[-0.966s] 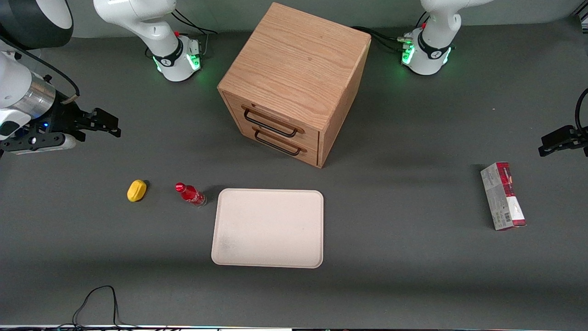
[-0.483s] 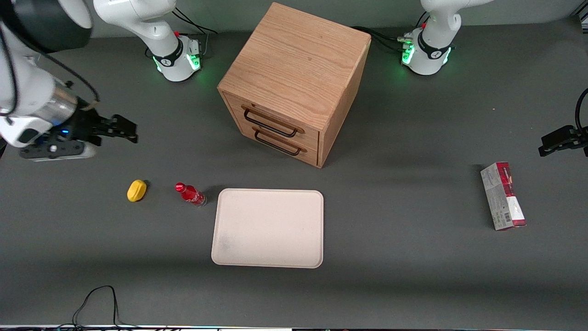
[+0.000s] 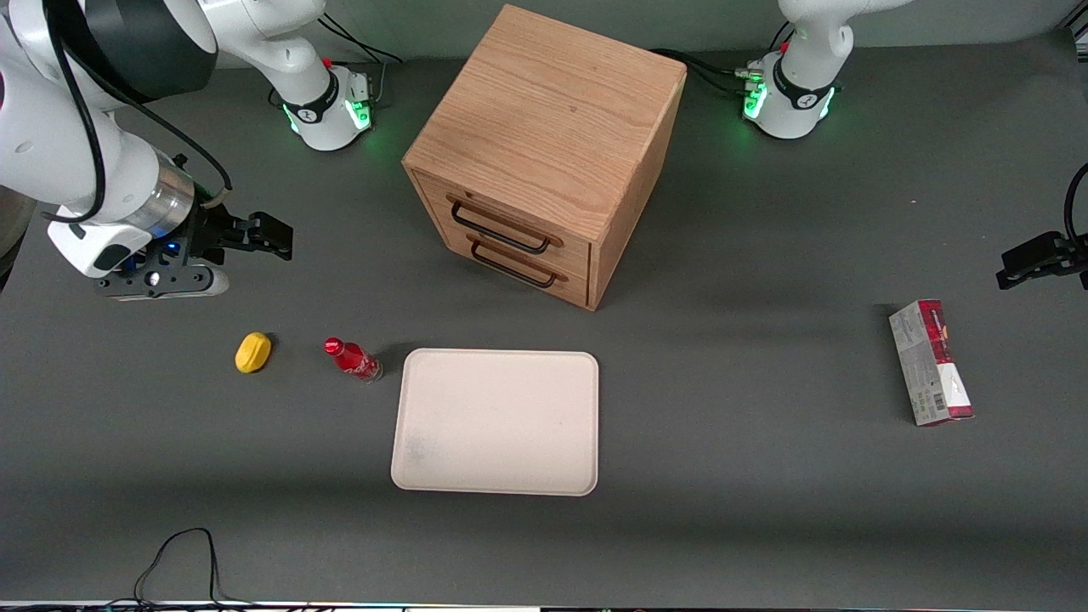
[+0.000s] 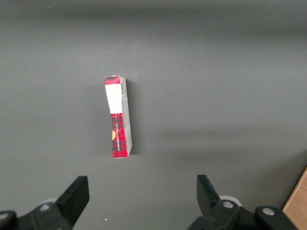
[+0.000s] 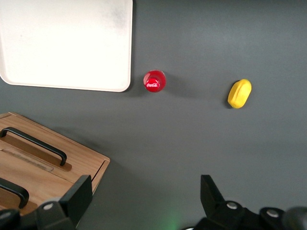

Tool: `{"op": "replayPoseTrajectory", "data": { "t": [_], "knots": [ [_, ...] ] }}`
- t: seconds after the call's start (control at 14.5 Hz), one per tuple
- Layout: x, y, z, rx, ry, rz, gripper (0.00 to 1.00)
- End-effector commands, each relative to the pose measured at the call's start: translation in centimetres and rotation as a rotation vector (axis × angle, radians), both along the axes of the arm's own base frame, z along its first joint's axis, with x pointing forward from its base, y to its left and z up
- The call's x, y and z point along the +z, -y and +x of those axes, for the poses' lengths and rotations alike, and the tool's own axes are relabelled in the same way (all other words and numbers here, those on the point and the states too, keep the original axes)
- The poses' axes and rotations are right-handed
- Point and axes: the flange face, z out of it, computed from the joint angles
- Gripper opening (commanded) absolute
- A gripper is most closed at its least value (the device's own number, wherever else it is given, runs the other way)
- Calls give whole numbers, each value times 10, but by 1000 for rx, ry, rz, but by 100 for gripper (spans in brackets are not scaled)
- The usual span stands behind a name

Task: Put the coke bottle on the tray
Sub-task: 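Move the open right gripper down toward the red Coca-Cola bottle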

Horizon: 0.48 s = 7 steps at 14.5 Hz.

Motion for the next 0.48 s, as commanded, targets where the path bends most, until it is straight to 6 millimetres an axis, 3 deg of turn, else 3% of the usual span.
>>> {"op": "replayPoseTrajectory", "data": {
  "t": [0.0,0.07,0.41],
  "knots": [
    [-3,-1,0,-4,-19,3,100],
    [-20,-2,6,-6,-16,4,100],
    [-141,-2,47,-27,48,6,100]
  ]
}}
